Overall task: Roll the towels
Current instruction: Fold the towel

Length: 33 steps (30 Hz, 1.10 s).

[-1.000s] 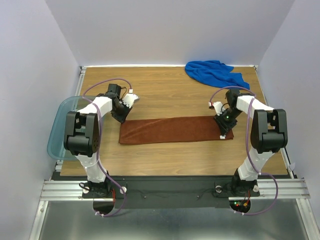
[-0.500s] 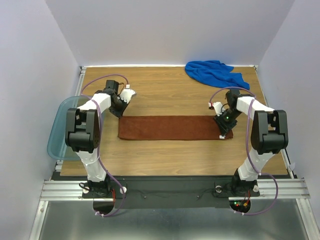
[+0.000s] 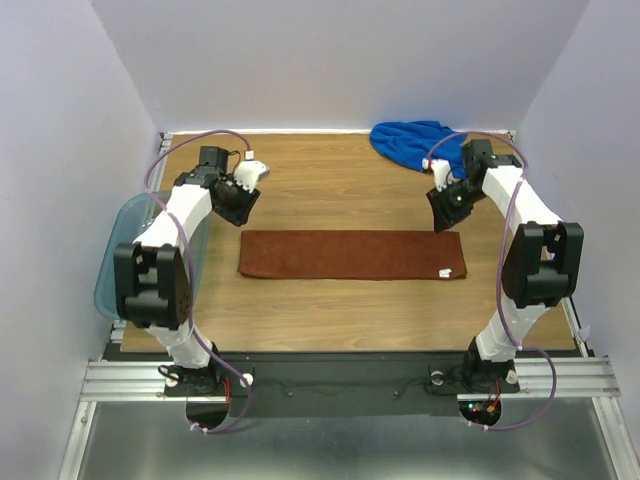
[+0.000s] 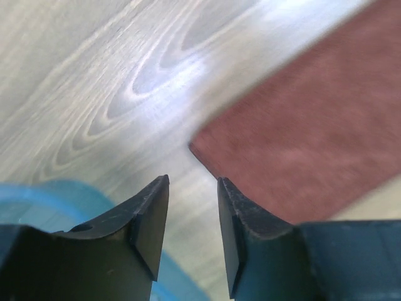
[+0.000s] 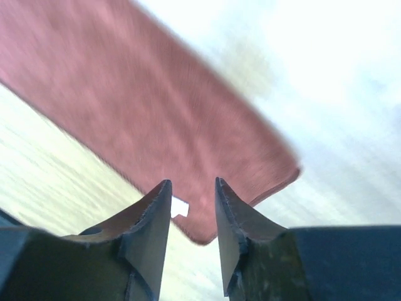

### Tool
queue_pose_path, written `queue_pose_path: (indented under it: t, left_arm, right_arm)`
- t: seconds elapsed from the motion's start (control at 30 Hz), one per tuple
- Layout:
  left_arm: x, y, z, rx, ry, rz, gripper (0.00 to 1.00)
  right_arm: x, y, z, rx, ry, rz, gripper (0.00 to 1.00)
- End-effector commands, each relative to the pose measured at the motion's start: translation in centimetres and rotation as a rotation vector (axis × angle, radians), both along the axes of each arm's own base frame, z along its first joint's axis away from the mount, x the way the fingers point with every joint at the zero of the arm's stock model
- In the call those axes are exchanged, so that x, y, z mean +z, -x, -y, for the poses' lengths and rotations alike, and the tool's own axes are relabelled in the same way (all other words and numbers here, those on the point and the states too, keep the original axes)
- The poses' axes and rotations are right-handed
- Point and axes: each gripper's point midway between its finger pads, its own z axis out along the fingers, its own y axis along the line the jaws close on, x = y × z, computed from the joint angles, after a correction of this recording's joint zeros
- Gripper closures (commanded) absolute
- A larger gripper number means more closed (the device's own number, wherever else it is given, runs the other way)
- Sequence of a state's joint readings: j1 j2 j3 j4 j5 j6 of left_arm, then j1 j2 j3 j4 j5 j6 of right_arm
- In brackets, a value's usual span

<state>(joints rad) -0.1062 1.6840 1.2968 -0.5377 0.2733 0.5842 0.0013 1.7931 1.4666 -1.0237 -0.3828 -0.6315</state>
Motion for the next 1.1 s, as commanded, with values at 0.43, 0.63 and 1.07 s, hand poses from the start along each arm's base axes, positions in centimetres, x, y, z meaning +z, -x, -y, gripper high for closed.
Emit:
queue_pose_path:
  t: [0.43,0.63,1.07]
  left_arm:
    - [-6.5,8.7,1.0,-0.049,-0.064,-0.240,0.66]
    - [-8.5,7.3,0.4,0.011,-0.110,-0.255,0.71]
    - [-7.3,3.5,0.6,0.086,-0.113,-0.199,0.68]
  right_arm:
    - [-8.0,-1.0,2.8,-0.025,0.192,-0.098,0.69]
    - [-9.1,1.8,3.3,0.000,0.225,-0.143,0.68]
    - [-8.2,-5.3,4.1,-0.106,0.264,-0.011,0.68]
